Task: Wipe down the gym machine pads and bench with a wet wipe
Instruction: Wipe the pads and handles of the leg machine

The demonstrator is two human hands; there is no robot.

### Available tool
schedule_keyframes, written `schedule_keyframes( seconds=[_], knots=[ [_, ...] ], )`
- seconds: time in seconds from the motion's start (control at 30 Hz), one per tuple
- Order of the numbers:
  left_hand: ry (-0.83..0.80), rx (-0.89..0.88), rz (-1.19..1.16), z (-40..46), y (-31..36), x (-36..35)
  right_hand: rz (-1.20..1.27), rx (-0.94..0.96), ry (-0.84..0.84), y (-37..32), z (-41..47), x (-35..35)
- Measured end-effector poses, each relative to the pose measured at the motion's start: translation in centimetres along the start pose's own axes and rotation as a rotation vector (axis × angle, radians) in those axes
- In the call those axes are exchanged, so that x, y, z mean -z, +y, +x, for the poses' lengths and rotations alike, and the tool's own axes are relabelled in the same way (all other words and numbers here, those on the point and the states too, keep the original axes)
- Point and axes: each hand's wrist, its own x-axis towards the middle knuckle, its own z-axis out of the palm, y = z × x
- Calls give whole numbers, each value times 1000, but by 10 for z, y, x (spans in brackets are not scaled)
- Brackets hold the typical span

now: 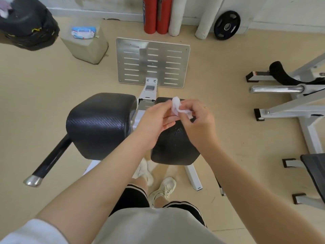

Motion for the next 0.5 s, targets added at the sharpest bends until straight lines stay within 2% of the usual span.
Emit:
schedule_keyframes(
  seconds=[0.1,0.17,0.23,0.3,0.37,0.43,0.5],
  knots=[
    [76,19,103,19,6,5,-81,145,-142,8,8,-1],
    [92,-3,223,34,8,10,-37,183,-233,10,18,2],
    [58,-2,281,51,15,15,64,15,-202,14,32,3],
    [6,7,300,70,25,18,190,-272,-142,20,54,-1],
    [-52,7,331,87,37,20,389,-525,-175,28,78,-6],
    [-89,-24,431,103,47,25,641,-634,-261,36,100,-11],
    [-109,-62,528,117,53,32,821,-656,-314,41,116,-19]
  ],
)
